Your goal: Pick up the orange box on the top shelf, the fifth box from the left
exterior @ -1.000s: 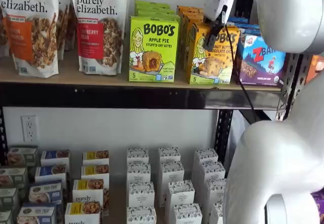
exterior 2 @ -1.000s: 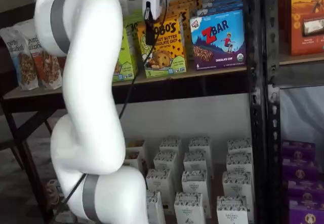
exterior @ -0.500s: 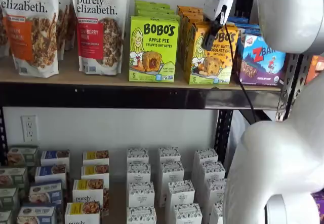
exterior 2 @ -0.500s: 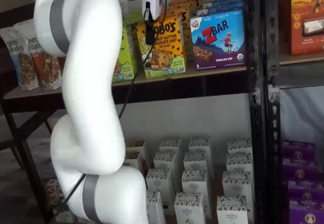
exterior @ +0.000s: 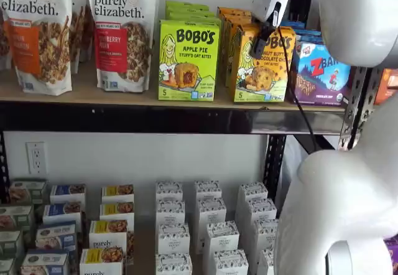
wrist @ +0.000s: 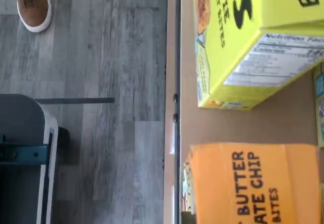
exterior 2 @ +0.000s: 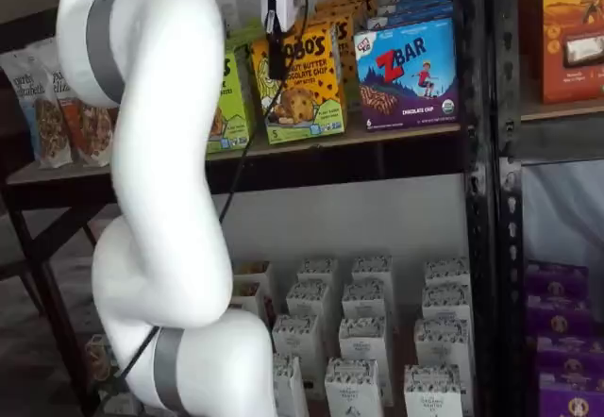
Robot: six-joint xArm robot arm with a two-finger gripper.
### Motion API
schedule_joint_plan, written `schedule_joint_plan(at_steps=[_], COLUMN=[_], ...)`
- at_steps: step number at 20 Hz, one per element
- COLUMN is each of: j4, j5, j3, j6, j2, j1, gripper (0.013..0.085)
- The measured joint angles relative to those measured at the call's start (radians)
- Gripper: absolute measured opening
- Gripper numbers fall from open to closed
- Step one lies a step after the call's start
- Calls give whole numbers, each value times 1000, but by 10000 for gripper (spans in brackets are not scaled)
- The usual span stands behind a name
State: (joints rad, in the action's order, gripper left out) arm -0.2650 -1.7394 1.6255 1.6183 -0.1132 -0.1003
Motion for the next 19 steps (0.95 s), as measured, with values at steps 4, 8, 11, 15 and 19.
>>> schedule_joint_plan(at_steps=[4, 8, 11, 15, 19], j4=[0, 2, 11, 27, 49], j5=[-5, -26, -33, -30, -30], j3=[-23, -44, -68, -115, -160], j6=[-12, -29, -41, -53, -57], j2=[-42, -83, -115, -166, -211], j1=[8, 21, 33, 48, 57], gripper=[330, 330, 330, 330, 330])
